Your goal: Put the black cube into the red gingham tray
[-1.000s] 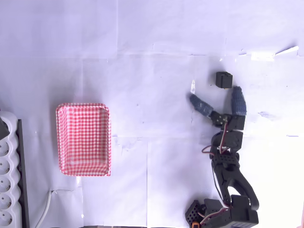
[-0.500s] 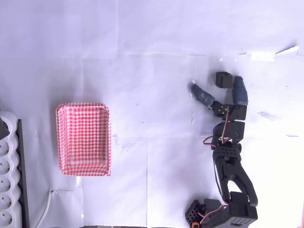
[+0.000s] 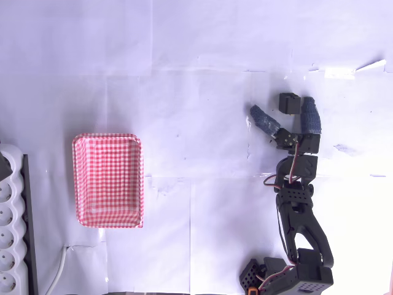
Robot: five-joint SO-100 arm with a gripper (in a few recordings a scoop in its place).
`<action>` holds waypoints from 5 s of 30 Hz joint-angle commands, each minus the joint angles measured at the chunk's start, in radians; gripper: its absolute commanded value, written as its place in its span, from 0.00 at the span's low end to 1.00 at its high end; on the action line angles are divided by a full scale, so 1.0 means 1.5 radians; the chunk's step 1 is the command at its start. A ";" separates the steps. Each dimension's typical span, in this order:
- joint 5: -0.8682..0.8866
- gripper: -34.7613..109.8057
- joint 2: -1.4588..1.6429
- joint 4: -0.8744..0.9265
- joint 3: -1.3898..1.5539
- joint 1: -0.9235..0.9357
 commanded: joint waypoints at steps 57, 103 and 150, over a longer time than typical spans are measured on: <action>0.092 0.24 -0.029 0.057 0.012 -0.044; -0.201 0.24 -0.110 1.540 1.019 -0.722; -0.152 0.24 -1.026 1.198 0.100 -0.401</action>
